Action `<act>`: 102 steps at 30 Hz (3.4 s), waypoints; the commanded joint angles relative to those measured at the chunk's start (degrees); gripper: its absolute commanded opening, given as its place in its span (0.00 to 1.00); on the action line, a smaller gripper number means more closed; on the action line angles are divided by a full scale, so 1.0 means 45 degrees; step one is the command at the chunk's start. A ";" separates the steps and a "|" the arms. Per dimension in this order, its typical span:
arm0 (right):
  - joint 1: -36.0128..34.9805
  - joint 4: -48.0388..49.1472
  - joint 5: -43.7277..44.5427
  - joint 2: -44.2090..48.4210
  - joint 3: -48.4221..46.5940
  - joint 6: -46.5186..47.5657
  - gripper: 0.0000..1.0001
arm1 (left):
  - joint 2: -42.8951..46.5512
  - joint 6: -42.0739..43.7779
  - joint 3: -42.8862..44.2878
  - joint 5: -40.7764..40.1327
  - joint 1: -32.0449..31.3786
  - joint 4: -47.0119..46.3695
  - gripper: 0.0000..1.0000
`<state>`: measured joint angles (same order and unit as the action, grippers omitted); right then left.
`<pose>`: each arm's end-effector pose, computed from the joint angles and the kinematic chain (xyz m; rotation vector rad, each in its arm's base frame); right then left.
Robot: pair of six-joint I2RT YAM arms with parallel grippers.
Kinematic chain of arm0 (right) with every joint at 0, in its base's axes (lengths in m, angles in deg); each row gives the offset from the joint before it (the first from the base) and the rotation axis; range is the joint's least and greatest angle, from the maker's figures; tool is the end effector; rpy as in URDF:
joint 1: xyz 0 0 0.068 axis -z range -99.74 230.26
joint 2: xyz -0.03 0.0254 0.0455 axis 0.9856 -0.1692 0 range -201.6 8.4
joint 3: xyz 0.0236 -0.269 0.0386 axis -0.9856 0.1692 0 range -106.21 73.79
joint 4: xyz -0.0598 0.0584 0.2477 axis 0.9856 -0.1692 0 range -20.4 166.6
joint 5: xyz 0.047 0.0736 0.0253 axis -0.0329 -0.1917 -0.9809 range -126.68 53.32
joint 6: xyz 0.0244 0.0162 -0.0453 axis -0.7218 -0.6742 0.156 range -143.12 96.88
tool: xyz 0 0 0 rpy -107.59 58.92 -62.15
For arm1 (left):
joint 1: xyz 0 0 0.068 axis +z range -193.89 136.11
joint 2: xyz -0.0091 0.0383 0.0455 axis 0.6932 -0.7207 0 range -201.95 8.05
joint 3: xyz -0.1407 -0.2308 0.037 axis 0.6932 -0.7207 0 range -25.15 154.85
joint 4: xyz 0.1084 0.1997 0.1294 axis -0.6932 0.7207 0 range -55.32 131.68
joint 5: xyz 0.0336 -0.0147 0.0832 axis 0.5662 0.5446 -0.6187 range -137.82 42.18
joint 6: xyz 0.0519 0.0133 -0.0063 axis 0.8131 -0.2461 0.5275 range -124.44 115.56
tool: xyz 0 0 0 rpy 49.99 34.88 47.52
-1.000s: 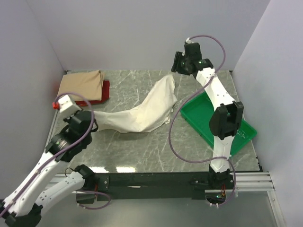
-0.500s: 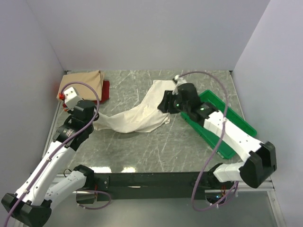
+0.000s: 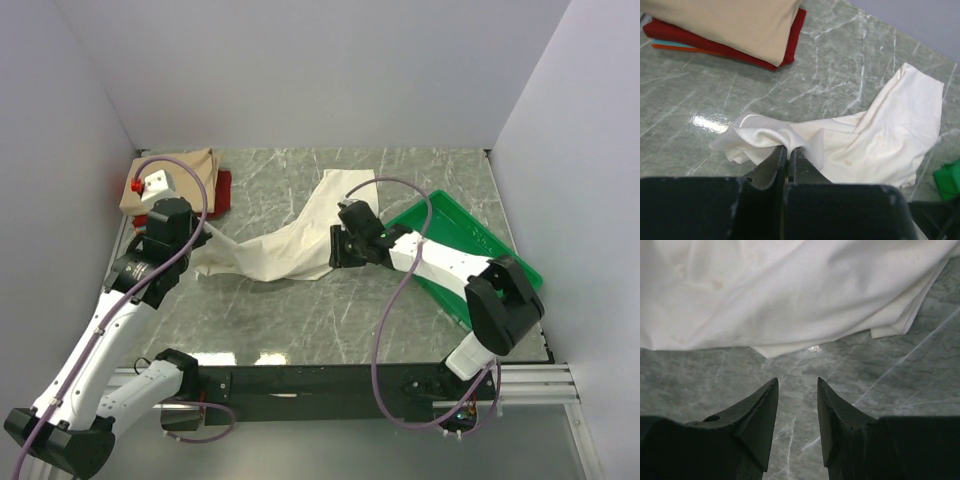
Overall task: Fold and stack the t-shirts
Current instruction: Flatten the tshirt out
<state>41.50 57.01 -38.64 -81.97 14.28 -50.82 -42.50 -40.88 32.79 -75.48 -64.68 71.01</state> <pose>0.2585 0.2091 0.2188 -0.2594 2.5172 0.5345 0.1741 -0.0484 0.3572 -0.5586 1.9374 -0.1325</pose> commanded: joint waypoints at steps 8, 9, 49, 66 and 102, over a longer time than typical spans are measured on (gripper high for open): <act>-0.0097 0.0409 0.0786 -0.2124 -0.0741 -0.0132 0.43 | -0.0467 0.2238 0.1208 0.1283 0.0207 0.0694 0.01; -0.0097 0.0428 0.0825 -0.2280 -0.0896 -0.0133 0.43 | -0.0545 0.2356 0.1189 0.1167 0.0246 0.0695 0.01; -0.0077 -0.3456 0.3421 0.2516 -0.1191 0.0297 0.00 | 0.0197 0.2962 -0.0725 0.1030 0.1594 -0.1102 0.01; -0.0058 -0.2542 0.2448 0.4064 0.1561 -0.0054 0.45 | -0.0291 0.2865 -0.0862 0.1400 0.2414 -0.1102 0.01; -0.0155 -0.0275 0.0806 0.1527 0.4063 -0.0680 0.46 | -0.0760 0.3040 -0.0960 0.2846 0.3176 -0.1337 0.01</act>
<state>41.02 53.60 -34.59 -73.95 32.23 -53.53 -46.19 -28.03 28.48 -63.88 -50.80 67.84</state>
